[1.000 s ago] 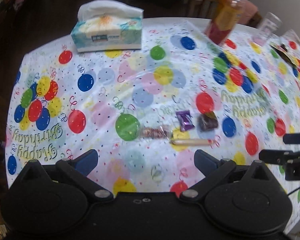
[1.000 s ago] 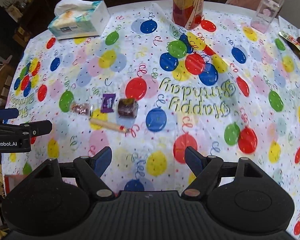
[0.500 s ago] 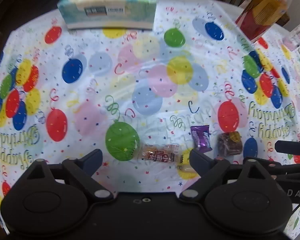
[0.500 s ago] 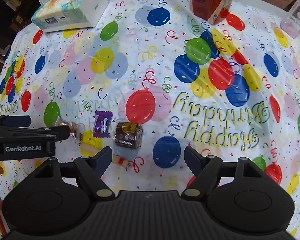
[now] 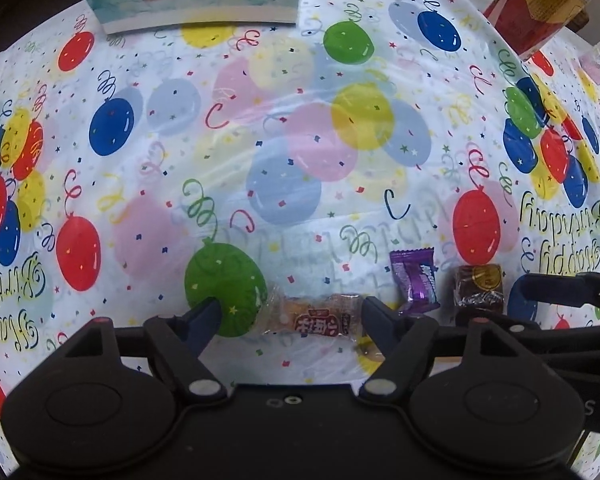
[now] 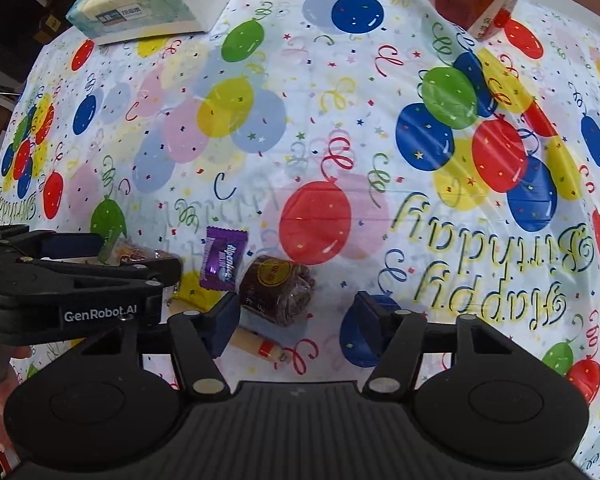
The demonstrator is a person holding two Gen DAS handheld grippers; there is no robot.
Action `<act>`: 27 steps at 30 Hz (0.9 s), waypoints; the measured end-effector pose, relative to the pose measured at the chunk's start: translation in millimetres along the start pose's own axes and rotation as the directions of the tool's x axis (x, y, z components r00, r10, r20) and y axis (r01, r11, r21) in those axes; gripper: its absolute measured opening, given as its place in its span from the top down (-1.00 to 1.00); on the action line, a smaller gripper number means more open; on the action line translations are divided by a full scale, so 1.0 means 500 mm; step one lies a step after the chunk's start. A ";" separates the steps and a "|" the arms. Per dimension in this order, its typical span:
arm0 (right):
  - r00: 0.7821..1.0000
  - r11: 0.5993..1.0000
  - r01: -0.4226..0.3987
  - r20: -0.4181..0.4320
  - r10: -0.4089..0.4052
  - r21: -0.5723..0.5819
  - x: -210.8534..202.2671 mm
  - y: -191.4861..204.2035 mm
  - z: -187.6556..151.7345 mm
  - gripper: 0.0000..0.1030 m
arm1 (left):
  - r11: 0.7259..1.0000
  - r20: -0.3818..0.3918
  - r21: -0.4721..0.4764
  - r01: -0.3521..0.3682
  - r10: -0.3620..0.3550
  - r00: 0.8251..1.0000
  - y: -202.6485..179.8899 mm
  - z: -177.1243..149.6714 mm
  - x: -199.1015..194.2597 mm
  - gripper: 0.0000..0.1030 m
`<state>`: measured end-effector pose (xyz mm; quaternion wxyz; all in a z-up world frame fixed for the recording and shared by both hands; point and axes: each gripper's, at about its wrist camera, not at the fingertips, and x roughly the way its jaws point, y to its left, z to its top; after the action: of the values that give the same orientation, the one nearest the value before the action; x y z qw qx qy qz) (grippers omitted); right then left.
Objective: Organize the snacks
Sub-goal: 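Grasp the small wrapped sweet with the left gripper while the right grasps the dark round candy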
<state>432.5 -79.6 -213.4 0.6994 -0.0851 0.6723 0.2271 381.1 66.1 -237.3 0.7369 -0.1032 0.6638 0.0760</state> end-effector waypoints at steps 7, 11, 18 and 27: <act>1.000 1.000 -0.022 0.003 0.023 -0.017 0.003 0.011 0.001 0.24 | 1.000 0.023 0.012 -0.014 0.014 1.000 -0.004 0.000 -0.011 0.09; 1.000 0.999 -0.017 0.015 0.017 -0.027 0.000 0.012 0.000 0.25 | 1.000 0.036 0.018 -0.012 0.012 0.999 -0.002 0.003 -0.024 0.40; 0.999 1.000 -0.016 0.032 0.017 -0.025 -0.012 0.005 -0.010 0.27 | 1.000 0.058 0.023 -0.005 0.003 0.998 0.001 0.001 -0.030 0.47; 0.998 1.000 -0.005 0.055 0.007 -0.028 -0.053 0.004 -0.035 0.27 | 1.000 0.085 0.023 0.012 -0.014 0.996 0.002 -0.012 -0.068 0.48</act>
<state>415.9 -90.6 -188.3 0.7157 -0.0865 0.6498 0.2407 371.5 66.3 -204.1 0.7660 -0.0959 0.6320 0.0679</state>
